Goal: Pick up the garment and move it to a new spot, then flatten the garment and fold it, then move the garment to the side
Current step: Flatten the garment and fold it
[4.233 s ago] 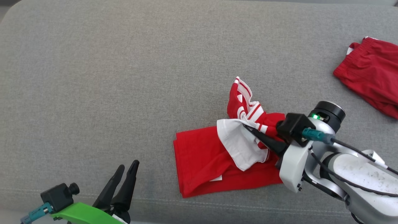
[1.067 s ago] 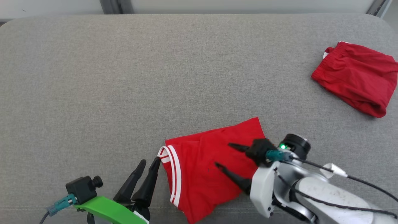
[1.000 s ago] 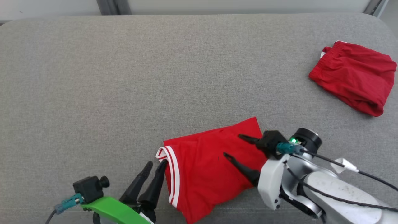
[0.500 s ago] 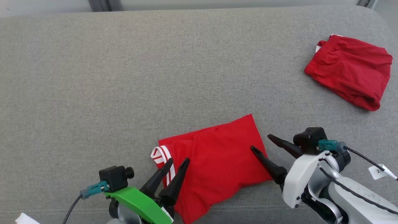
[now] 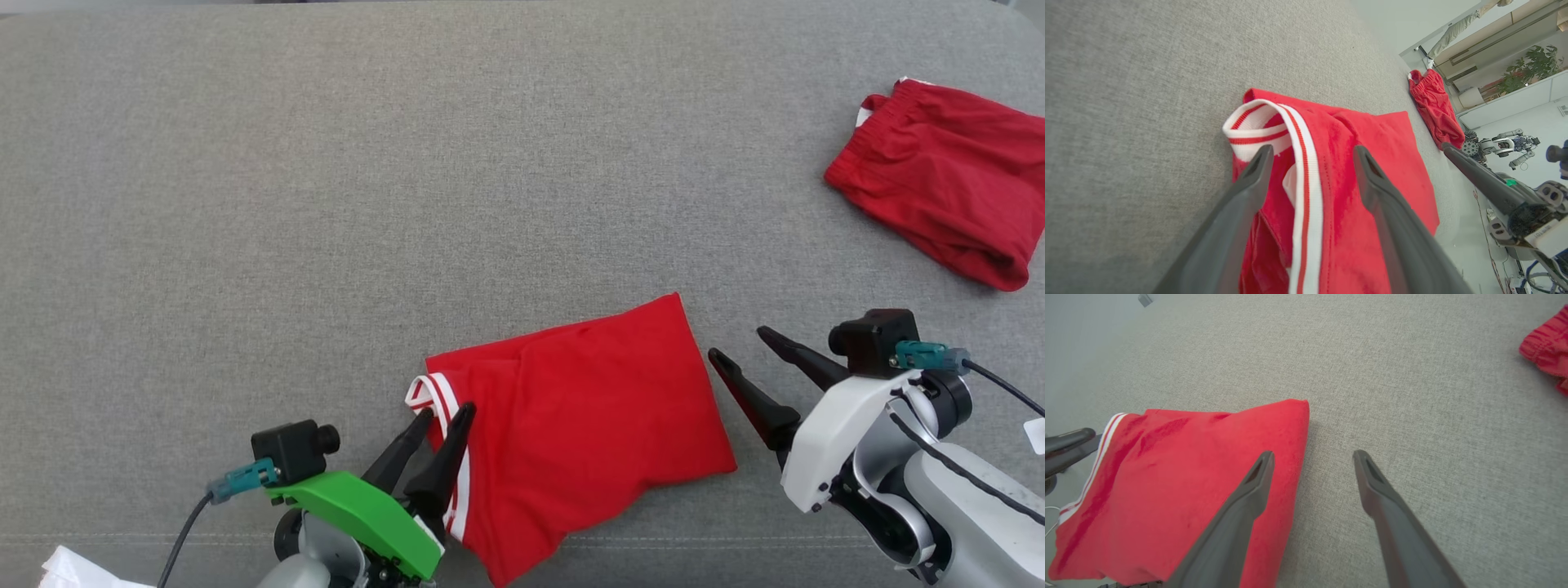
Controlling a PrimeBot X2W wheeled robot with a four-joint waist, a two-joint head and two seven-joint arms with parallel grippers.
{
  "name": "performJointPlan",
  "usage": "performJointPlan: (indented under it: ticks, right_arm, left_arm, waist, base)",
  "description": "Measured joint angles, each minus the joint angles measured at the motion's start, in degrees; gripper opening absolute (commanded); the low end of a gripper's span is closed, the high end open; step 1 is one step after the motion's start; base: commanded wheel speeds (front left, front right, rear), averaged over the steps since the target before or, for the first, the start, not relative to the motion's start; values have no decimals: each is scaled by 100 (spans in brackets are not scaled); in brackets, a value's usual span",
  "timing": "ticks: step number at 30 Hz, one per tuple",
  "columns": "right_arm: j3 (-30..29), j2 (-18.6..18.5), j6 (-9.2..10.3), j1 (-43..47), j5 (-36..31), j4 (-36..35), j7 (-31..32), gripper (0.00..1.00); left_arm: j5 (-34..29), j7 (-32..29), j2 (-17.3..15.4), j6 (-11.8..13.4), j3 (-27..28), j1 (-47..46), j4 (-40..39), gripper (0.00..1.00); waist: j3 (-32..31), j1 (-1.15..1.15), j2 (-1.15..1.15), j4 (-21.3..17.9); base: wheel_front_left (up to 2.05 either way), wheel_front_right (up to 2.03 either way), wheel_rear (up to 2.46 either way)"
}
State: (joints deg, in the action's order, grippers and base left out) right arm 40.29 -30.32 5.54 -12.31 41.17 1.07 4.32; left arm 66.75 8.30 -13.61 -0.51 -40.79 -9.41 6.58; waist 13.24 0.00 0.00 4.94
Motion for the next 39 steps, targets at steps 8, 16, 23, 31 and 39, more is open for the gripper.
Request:
performJointPlan:
  ticks: [8, 16, 23, 31, 39]
  right_arm:
    - [-16, -5, -99, -1, 60, 124, -54, 100]
    - [-47, 4, -149, -14, 76, 201, -82, 100]
    - [-63, 102, -209, -72, 125, 314, -126, 100]
    - [-62, 163, -299, -164, 126, 443, -177, 100]
    - [-35, 226, -350, -166, 180, 581, -177, 100]
  left_arm:
    - [-4, -53, 141, -107, -41, -367, 155, 100]
    - [-1, -121, 245, -179, -62, -504, 450, 100]
    - [5, -79, 299, -308, -8, -685, 601, 0]
    - [-49, 35, 369, -453, -4, -950, 620, 0]
    - [-63, 142, 367, -504, 4, -955, 706, 0]
  waist:
    - [52, 0, 0, 13]
    - [108, 0, 0, -1]
    - [134, 0, 0, -4]
    - [141, 0, 0, 76]
    - [119, 0, 0, 117]
  base:
    - [0, 0, 0]
    - [0, 0, 0]
    - [0, 0, 0]
    - [0, 0, 0]
    - [0, 0, 0]
